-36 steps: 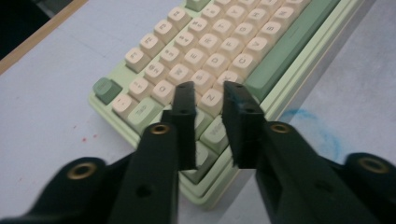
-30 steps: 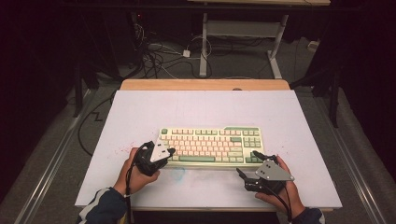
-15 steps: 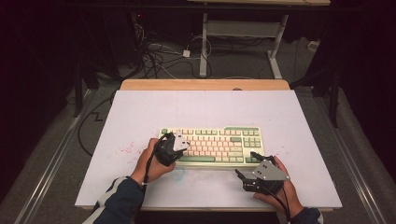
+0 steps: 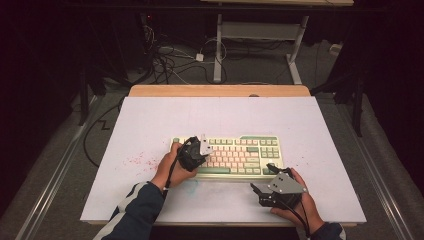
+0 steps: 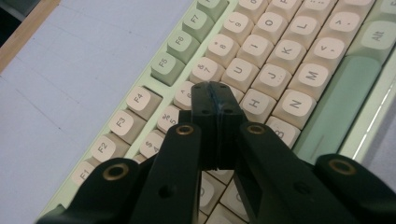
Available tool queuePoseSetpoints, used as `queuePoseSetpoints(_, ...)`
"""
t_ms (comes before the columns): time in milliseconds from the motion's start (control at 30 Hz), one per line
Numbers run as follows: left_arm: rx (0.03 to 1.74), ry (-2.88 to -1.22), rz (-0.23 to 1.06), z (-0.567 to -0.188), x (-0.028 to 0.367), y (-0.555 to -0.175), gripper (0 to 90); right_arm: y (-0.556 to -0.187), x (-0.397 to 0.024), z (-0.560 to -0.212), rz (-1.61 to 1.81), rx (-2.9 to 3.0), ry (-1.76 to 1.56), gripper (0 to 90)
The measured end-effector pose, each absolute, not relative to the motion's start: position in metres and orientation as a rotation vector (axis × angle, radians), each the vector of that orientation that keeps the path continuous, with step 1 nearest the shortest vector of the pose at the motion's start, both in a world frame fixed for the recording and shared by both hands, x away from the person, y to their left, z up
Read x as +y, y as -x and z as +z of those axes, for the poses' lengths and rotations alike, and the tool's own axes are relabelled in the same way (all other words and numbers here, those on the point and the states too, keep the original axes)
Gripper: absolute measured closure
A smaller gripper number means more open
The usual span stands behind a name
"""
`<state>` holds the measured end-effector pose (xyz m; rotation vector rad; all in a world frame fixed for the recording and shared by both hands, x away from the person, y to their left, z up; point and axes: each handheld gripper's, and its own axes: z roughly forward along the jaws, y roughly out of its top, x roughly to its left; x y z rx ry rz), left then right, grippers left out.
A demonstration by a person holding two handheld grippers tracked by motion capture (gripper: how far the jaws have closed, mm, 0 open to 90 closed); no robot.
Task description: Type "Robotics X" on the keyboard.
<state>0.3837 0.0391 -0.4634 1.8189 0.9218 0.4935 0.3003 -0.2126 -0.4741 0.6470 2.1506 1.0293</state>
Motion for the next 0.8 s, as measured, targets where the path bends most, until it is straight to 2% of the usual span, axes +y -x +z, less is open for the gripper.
queuePoseSetpoints(800, 0.932, -1.803, 0.497, -0.4670, 0.0396, -0.3885, 86.2, -0.2999, -0.2116, -0.4743, 1.009, 2.171, -0.632, 22.3)
